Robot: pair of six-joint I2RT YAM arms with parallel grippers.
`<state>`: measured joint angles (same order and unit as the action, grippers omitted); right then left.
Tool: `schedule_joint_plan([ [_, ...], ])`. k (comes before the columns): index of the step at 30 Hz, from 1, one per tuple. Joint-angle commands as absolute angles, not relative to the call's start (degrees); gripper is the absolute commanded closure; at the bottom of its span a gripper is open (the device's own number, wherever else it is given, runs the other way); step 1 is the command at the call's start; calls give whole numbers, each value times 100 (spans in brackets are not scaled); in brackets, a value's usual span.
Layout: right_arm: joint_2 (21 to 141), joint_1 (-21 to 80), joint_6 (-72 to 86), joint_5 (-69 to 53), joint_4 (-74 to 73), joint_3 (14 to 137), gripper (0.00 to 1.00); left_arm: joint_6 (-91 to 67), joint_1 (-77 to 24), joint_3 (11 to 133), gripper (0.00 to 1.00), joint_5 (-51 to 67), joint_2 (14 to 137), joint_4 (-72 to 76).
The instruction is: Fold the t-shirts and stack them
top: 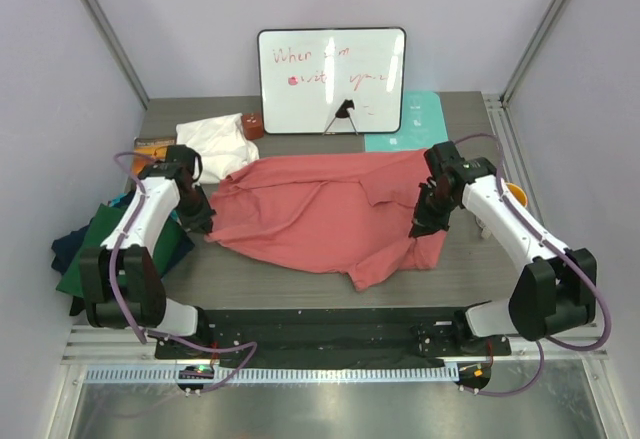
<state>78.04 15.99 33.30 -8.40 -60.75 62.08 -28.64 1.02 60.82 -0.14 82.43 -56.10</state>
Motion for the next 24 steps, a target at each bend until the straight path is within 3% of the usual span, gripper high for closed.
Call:
schedule_joint_plan([
  [1,8111,1213,3006,-941,-5995,6845,99,-2532,167,6398,100,70,8103,-6002],
  [13,9939,993,2830,-1160,-5775,8911,99,-2364,158,6135,100,97,8472,-6433],
  [19,9774,984,2848,-1441,-5827,8598,99,-2364,106,6275,100,132,9122,-6477],
  [24,8826,993,2760,-1503,-6046,7876,99,-2347,70,6293,100,97,9106,-6469],
])
